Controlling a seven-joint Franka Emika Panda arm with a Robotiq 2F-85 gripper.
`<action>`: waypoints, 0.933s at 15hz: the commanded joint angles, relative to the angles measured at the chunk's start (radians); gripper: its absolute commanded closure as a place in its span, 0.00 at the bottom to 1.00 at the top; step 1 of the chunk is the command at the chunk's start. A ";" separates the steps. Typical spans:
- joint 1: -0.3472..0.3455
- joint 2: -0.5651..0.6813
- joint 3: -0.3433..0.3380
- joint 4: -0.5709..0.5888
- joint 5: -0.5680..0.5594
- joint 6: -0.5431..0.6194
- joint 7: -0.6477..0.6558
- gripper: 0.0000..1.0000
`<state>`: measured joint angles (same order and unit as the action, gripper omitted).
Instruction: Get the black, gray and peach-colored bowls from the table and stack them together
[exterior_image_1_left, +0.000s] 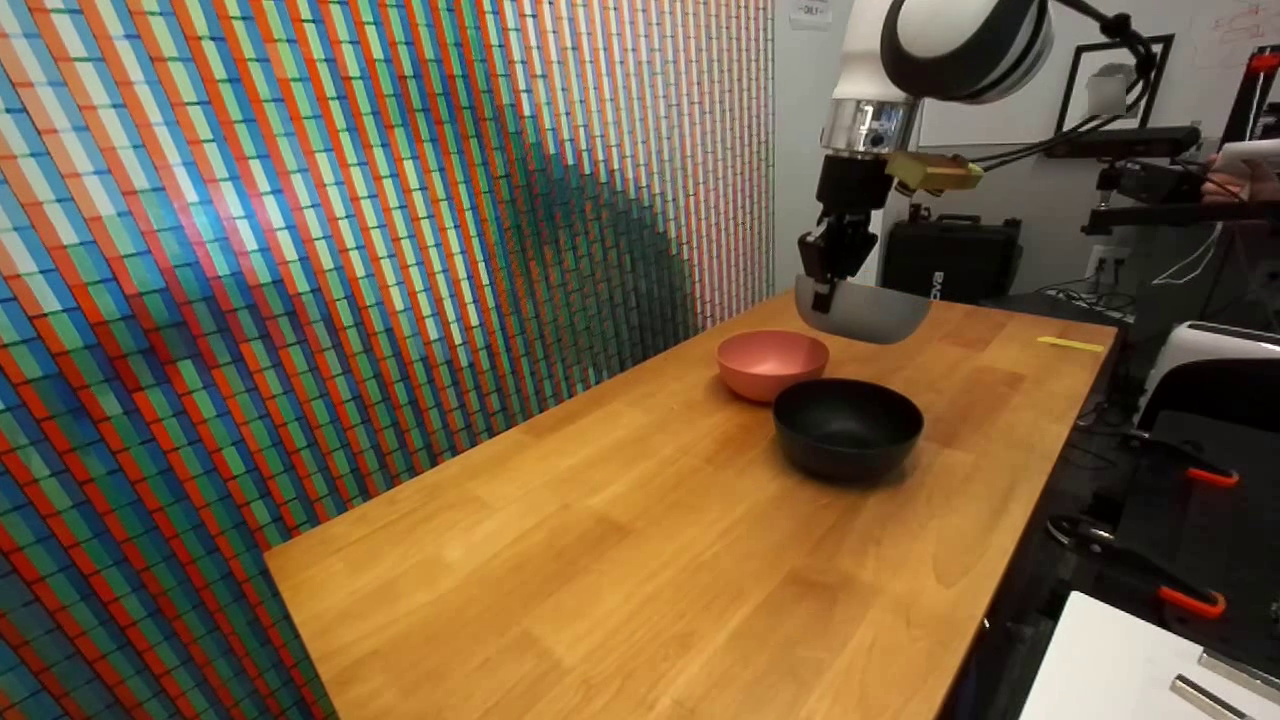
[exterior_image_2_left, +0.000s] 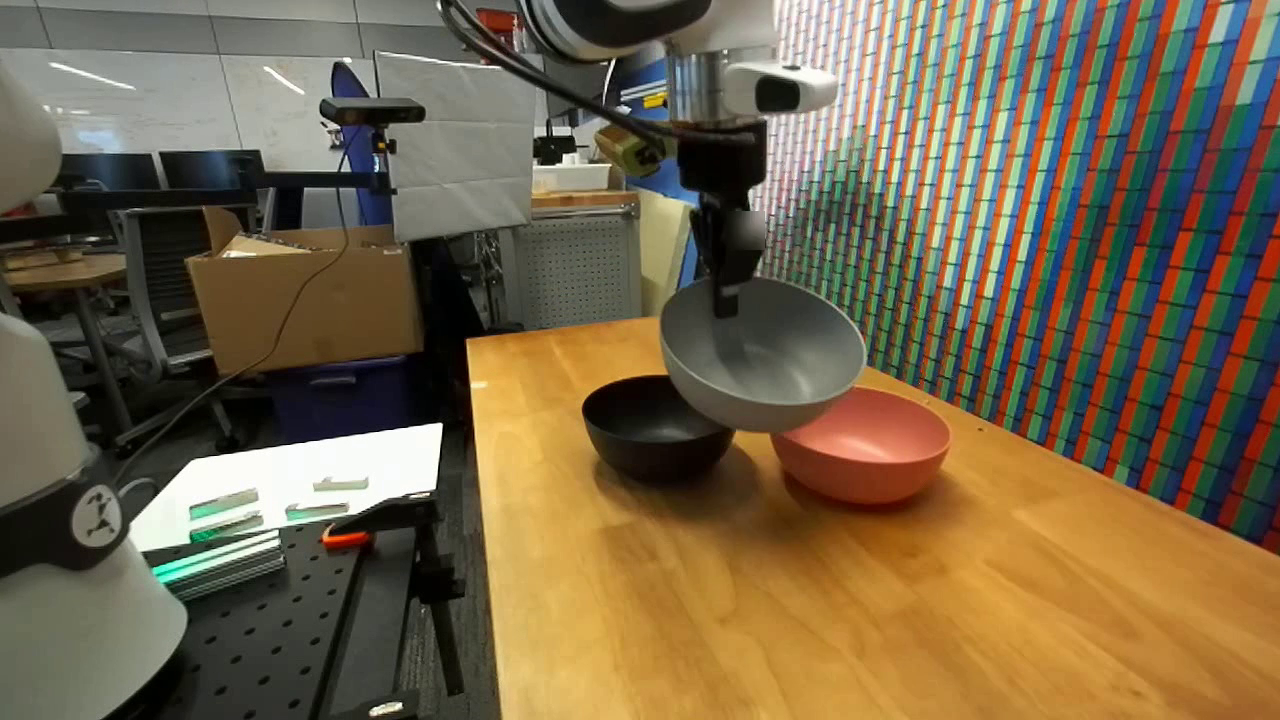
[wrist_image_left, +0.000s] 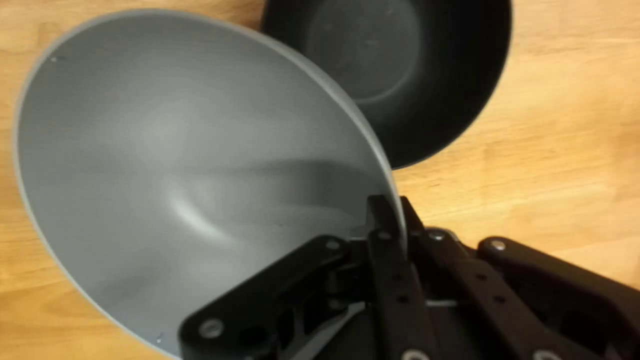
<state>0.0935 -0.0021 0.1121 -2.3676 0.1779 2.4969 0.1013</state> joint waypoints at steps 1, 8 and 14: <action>0.041 -0.058 0.031 0.032 0.049 -0.079 -0.024 0.98; 0.130 -0.009 0.119 0.026 -0.032 -0.048 0.028 0.98; 0.138 0.083 0.115 0.045 -0.157 -0.024 0.083 0.98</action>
<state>0.2342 0.0306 0.2381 -2.3507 0.0934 2.4471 0.1425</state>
